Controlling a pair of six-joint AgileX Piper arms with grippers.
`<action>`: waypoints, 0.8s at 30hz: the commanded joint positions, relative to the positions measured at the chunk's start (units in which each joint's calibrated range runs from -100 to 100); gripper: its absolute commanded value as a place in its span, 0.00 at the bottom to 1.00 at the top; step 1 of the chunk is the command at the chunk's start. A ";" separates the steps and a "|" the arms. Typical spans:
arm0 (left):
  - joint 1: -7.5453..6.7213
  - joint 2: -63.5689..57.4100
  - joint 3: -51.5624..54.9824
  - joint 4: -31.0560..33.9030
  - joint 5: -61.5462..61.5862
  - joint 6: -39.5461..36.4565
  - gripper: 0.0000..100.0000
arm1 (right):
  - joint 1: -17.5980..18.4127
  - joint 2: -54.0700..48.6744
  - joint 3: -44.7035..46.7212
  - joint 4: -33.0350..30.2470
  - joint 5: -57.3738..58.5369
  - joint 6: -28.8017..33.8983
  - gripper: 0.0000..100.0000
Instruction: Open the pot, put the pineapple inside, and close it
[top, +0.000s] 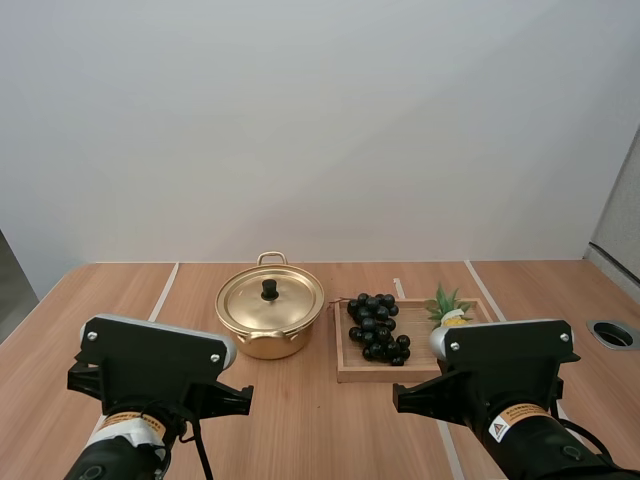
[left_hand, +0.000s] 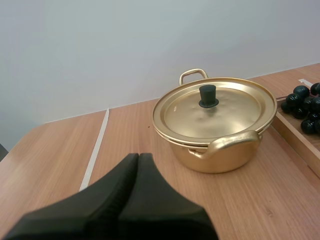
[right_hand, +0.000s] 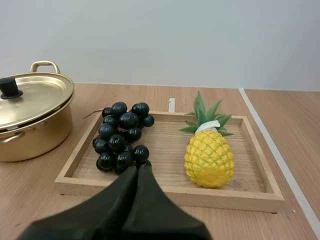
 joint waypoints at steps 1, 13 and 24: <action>0.03 -0.28 0.00 0.14 0.06 -0.25 0.00 | 0.13 -0.56 0.00 0.07 -0.77 0.12 0.00; 0.03 -0.28 0.00 0.14 0.06 -0.25 0.00 | 0.13 -0.56 0.00 0.08 -2.98 0.12 0.00; 0.03 -0.28 0.00 0.34 -0.12 -0.25 0.00 | 0.13 -0.56 0.00 0.08 -2.18 -0.09 0.00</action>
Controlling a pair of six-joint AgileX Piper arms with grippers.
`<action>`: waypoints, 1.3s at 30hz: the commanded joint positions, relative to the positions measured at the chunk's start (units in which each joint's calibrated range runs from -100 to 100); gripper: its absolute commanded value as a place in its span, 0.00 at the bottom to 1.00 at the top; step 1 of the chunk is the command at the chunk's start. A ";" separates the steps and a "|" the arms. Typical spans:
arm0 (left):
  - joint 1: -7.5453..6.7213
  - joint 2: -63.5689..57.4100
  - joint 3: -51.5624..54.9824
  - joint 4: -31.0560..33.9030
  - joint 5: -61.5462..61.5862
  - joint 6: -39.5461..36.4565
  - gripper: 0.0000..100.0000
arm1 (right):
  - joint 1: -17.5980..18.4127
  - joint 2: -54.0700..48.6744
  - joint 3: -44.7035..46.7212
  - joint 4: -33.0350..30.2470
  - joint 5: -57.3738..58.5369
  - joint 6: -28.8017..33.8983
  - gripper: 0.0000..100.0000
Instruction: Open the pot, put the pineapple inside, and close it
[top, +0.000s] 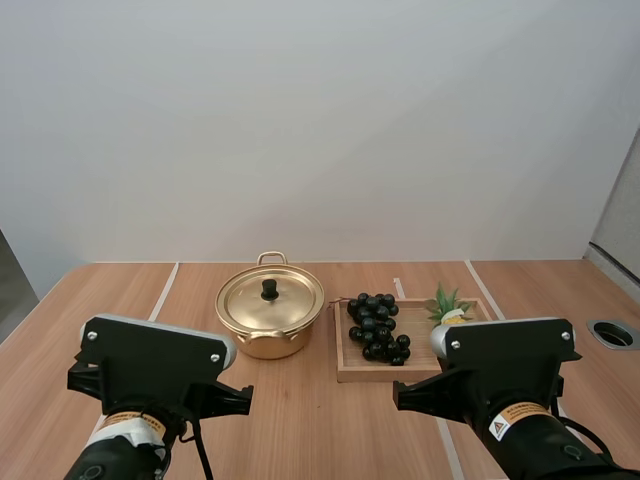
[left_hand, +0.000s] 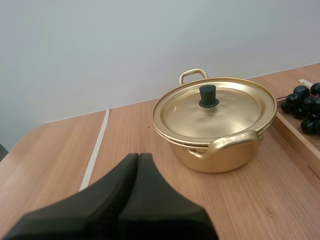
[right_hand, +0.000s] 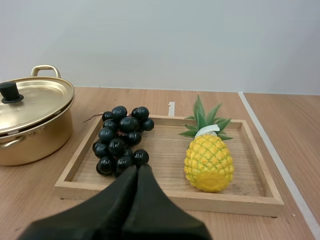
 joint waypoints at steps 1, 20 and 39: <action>0.03 -0.28 0.00 0.57 -0.12 -0.25 0.00 | 0.13 -0.56 0.00 -0.40 -0.86 -0.09 0.00; 0.03 -0.28 -0.36 4.26 3.56 -2.49 1.00 | -1.04 -0.56 0.00 -2.85 0.62 4.01 0.00; 0.03 -0.28 -0.36 4.26 3.56 -2.49 1.00 | -1.47 -1.25 0.00 -2.59 6.33 13.12 1.00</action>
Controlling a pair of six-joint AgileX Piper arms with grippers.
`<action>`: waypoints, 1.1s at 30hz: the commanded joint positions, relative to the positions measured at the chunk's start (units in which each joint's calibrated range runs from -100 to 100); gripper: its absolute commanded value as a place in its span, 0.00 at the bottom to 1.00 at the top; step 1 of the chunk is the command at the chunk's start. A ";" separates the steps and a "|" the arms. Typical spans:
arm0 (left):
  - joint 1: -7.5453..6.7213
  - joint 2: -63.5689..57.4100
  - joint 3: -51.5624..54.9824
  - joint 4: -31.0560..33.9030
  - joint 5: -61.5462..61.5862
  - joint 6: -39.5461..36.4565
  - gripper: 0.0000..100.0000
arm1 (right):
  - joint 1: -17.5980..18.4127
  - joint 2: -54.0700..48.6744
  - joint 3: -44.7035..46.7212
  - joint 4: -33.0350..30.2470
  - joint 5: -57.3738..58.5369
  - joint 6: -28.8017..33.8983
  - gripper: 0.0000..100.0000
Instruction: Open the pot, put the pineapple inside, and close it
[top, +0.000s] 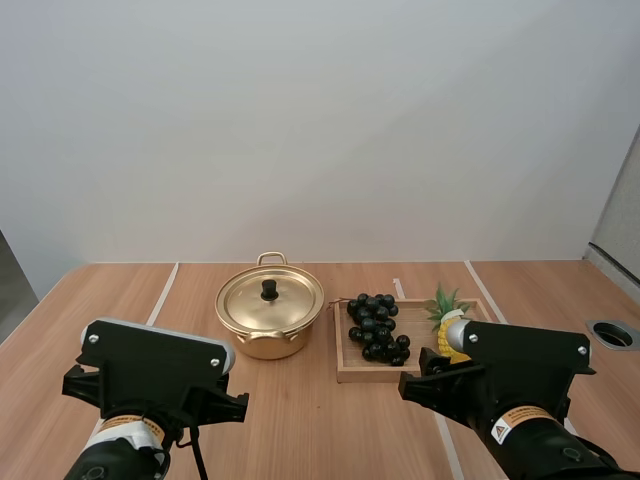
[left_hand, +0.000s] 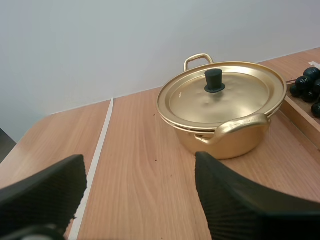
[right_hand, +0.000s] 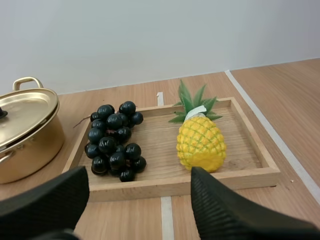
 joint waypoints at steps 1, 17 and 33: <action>0.03 -0.28 -0.26 0.06 -0.49 -0.67 1.00 | -0.20 -0.74 0.00 -0.36 1.54 1.95 1.00; 0.03 -0.28 -18.83 0.06 -24.07 0.76 1.00 | -0.20 -0.83 -7.40 -30.30 -8.70 1.86 1.00; 0.03 7.14 -47.35 -7.67 -2.29 0.85 1.00 | -0.40 -0.83 -38.45 -32.09 9.53 1.86 1.00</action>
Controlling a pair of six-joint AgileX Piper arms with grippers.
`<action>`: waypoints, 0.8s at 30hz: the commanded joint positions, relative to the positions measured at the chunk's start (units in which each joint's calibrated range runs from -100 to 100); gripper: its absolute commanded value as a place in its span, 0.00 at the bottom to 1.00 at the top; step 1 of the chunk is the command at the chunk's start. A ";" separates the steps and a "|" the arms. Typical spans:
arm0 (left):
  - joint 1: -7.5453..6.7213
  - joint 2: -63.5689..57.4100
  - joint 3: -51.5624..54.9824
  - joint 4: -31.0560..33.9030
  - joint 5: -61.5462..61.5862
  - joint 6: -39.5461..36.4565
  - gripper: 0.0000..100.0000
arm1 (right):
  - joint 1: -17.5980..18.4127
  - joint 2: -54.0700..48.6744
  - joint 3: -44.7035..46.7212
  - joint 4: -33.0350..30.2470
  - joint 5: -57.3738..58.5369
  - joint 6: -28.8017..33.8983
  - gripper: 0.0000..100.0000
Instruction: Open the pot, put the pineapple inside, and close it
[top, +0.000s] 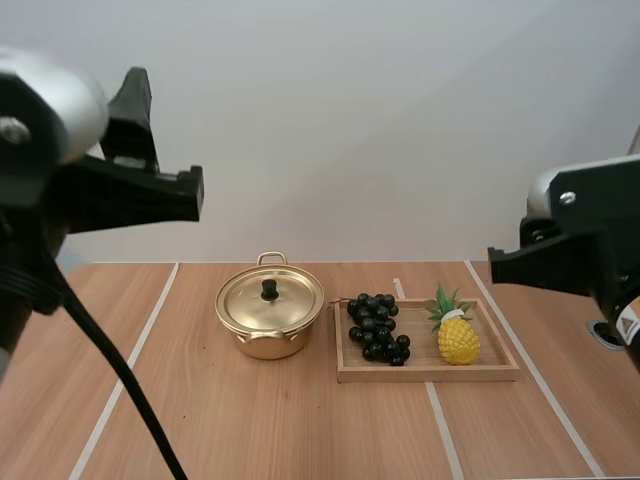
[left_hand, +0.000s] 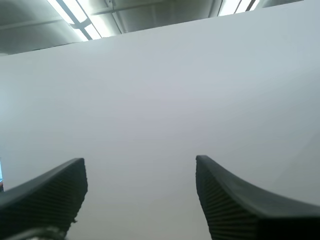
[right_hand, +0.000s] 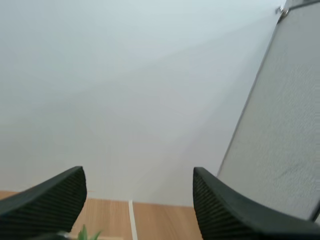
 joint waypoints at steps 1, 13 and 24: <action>0.03 6.37 -4.08 -1.36 7.50 0.32 1.00 | -0.26 -0.06 -3.71 -0.13 -2.61 -0.15 1.00; 0.03 43.42 -25.58 -19.79 54.30 18.83 1.00 | -0.26 2.79 -8.64 6.36 9.81 -7.67 1.00; 0.03 63.86 -30.44 -23.59 71.68 27.34 1.00 | -0.26 2.79 -8.64 12.77 22.50 -12.42 1.00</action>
